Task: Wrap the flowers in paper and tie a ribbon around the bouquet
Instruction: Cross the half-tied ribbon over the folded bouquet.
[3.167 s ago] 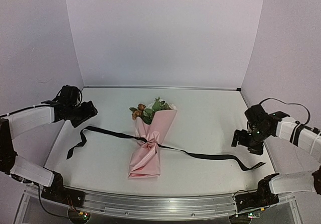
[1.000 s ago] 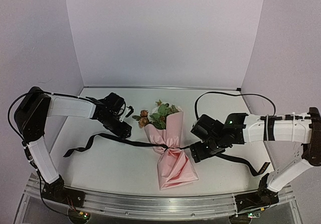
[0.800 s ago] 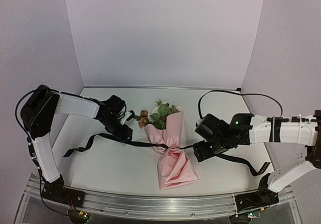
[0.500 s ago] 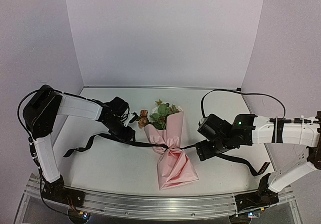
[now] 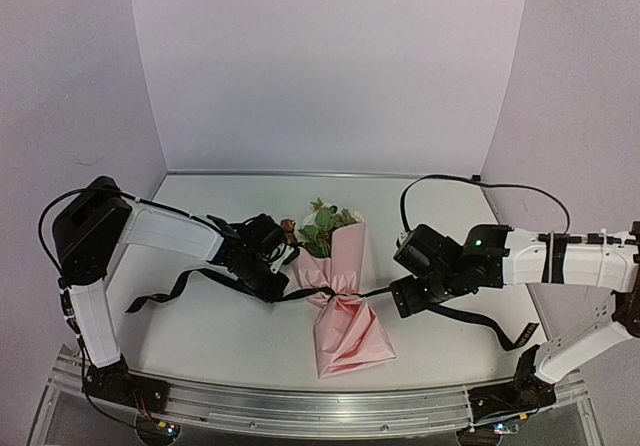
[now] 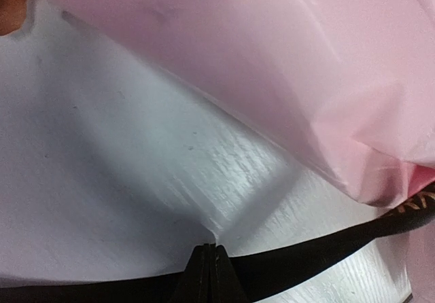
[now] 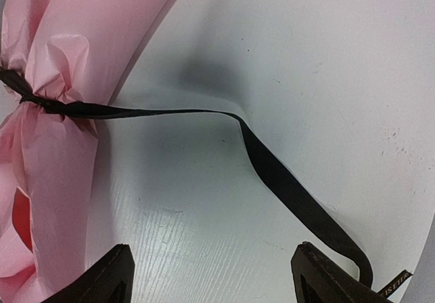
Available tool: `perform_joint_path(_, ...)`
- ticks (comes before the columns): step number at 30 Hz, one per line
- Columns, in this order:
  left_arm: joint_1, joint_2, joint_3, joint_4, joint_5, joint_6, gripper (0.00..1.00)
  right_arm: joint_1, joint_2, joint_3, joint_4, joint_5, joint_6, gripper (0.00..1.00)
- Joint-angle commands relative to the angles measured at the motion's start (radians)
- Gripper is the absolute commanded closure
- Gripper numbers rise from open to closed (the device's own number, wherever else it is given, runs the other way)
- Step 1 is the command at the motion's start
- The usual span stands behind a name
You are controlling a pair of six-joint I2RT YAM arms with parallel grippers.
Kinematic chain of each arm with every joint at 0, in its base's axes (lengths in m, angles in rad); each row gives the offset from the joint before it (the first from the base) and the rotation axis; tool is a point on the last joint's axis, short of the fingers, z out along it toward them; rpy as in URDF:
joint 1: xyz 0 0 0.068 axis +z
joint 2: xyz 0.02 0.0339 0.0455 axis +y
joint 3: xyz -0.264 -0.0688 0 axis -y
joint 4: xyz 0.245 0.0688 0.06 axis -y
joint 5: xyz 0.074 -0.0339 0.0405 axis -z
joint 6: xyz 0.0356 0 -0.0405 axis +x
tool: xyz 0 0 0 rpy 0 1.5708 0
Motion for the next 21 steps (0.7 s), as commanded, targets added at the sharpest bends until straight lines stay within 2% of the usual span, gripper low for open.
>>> perform_joint_path(1, 0.001, -0.152, -0.025, 0.018, 0.02, -0.031, 0.72, -0.004, 0.019, 0.067, -0.021, 0.039, -0.023, 0.18)
perform_joint_path(4, -0.002, -0.242, -0.064, -0.002, -0.004, 0.023, 0.53, -0.005, 0.022, 0.073, -0.024, 0.042, -0.032, 0.18)
perform_joint_path(8, -0.037, -0.32, -0.12, 0.004, -0.021, 0.115, 0.43, -0.005, 0.027, 0.08, -0.024, 0.038, -0.038, 0.18)
perform_joint_path(11, -0.062, -0.303, -0.125, -0.011, -0.038, 0.185, 0.4, -0.004, 0.029, 0.083, -0.024, 0.032, -0.04, 0.18)
perform_joint_path(17, -0.074, -0.2, -0.1, -0.054, -0.086, 0.353, 0.4, -0.005, 0.011, 0.07, -0.023, 0.027, -0.041, 0.18)
perform_joint_path(21, -0.071, -0.172, -0.107, -0.043, -0.193, 0.428, 0.4, -0.005, -0.023, 0.044, -0.022, 0.042, -0.039, 0.18)
